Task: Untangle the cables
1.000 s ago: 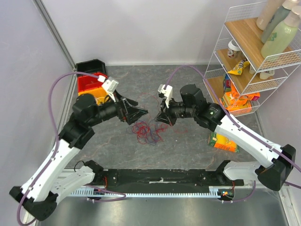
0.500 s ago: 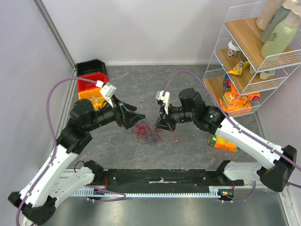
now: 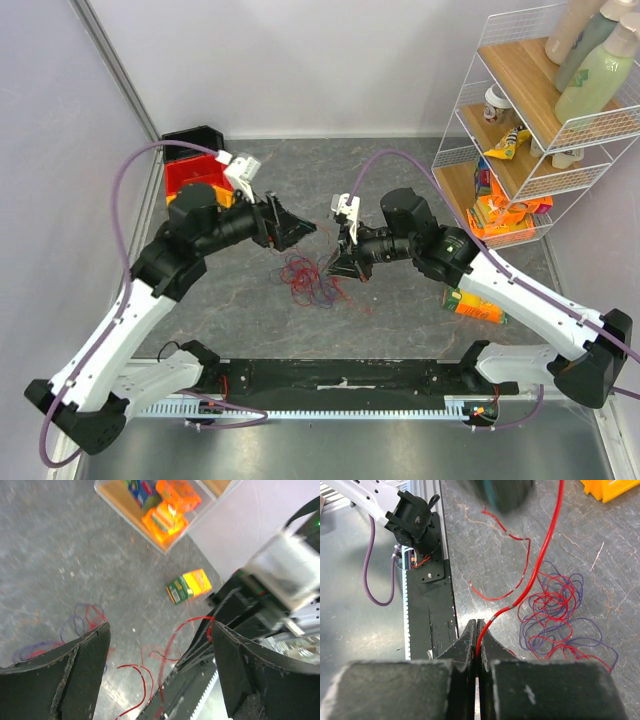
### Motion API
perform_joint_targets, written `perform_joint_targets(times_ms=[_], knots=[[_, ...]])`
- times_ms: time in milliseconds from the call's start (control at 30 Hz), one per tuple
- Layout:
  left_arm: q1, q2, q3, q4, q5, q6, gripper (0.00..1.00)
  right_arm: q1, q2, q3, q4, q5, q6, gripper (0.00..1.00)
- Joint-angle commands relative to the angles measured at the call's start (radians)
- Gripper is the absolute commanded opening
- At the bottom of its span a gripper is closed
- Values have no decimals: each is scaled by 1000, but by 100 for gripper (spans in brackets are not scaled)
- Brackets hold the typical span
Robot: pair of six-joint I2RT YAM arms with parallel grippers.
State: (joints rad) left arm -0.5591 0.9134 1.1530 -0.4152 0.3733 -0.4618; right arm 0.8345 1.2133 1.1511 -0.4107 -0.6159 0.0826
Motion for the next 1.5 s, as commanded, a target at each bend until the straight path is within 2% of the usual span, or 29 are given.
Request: perform_joint_targets(times_ms=[0,133,433,500,567,667,733,800,833,867,933,1000,1067,1100,1167,1300,1467], knots=[[1,19,-55,95,122,-93,86,9,-32,-13,76,2,29,0],[-13,16,-114,165,121,-161,85,17,-34,-27,125,21,52,0],[-120,13,-141,219,-19,-173,86,31,-21,-48,183,58,81,0],[-148,38,-139,217,-60,-175,80,38,-23,-51,200,53,89,0],[-159,50,-136,219,-108,-176,73,46,-26,-54,214,54,95,0],[-160,64,-128,213,-151,-169,54,57,-35,-62,223,64,98,0],[-160,62,-122,208,-181,-160,38,58,-43,-71,234,73,101,0],[-159,59,-115,202,-221,-146,14,61,-47,-82,246,106,114,0],[-159,58,-110,202,-235,-135,8,63,-49,-91,257,119,120,0],[-159,58,-101,200,-249,-112,3,63,-49,-99,265,137,131,7],[-156,64,-75,168,-310,-72,2,63,-57,-113,273,252,164,43],[-141,61,-49,129,-416,-31,2,63,-66,-131,263,455,219,73],[-104,62,-18,93,-526,15,2,49,-75,-148,244,697,300,88],[-79,70,3,73,-574,38,2,31,-74,-154,236,775,336,92],[14,90,55,23,-635,52,1,-33,-60,-162,234,835,429,93],[252,131,148,12,-527,40,2,-164,14,-182,353,815,523,93],[407,228,247,41,-505,81,2,-222,237,-102,587,775,533,91]])
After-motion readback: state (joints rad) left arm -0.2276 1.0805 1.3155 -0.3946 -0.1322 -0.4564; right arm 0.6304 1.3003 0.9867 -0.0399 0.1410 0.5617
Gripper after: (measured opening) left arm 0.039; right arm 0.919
